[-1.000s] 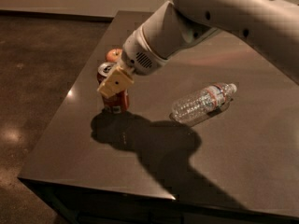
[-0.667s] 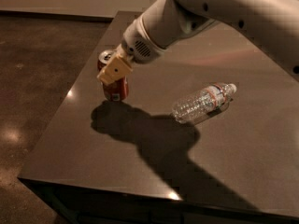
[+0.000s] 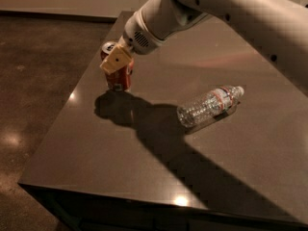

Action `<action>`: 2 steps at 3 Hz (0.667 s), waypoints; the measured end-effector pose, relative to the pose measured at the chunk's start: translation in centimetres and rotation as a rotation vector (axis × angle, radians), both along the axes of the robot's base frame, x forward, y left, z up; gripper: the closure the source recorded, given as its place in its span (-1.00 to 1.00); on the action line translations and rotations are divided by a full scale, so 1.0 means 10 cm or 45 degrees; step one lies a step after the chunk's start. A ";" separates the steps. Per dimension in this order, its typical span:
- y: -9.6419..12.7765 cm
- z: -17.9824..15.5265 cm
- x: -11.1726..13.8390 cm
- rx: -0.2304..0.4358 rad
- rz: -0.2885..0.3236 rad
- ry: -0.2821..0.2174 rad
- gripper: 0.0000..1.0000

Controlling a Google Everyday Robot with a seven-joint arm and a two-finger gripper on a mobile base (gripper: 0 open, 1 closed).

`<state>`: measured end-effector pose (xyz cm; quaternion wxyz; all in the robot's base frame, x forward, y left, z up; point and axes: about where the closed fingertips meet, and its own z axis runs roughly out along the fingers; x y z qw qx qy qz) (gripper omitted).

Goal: Move coke can near apple

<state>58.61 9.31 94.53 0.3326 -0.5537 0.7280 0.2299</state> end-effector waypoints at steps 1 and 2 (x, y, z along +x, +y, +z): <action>0.09 -0.10 0.17 -0.018 -0.005 -0.001 0.65; 0.13 -0.19 0.32 -0.042 -0.010 -0.004 0.19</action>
Offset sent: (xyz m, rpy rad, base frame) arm 0.0511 0.0143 -0.0288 -0.0537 -0.0076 -0.0206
